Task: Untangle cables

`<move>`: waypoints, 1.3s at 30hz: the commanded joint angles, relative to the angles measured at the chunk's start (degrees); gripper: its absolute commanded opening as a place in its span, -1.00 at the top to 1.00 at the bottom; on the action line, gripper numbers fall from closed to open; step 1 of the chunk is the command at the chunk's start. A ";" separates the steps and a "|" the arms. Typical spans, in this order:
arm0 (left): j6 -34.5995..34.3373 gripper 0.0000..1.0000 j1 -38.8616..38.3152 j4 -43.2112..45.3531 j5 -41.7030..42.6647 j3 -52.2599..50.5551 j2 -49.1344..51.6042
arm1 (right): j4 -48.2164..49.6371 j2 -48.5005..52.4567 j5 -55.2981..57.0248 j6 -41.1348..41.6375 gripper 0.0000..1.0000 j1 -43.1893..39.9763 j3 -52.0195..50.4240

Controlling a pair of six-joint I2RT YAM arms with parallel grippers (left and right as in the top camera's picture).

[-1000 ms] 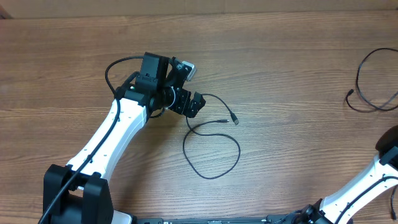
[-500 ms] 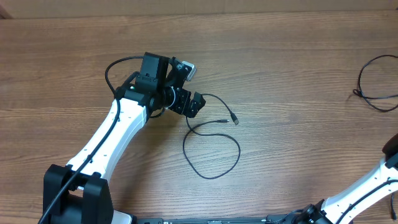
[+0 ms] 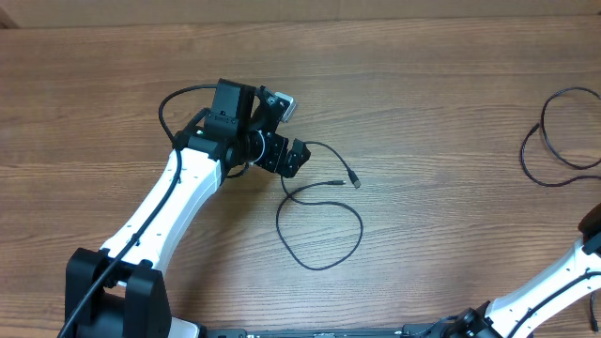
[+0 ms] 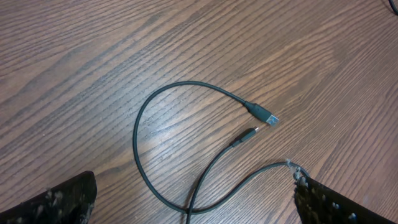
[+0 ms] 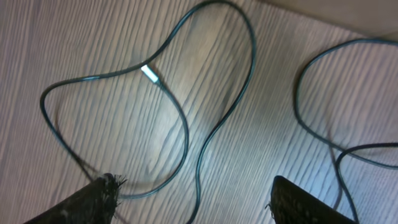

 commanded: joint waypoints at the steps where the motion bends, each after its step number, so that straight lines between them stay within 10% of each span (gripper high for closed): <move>1: 0.66 -1.00 0.55 0.02 -0.35 0.55 -0.31 | -0.48 0.39 -5.64 -1.38 -0.57 -0.17 -0.11; 10: 0.66 -0.99 0.55 0.02 -0.35 0.55 -0.31 | -5.14 0.39 -33.03 -19.78 -0.82 1.18 -0.11; 39: 0.66 -1.00 0.55 0.02 -0.35 0.55 -0.31 | -11.76 0.39 -27.17 -25.79 -1.00 36.24 -0.11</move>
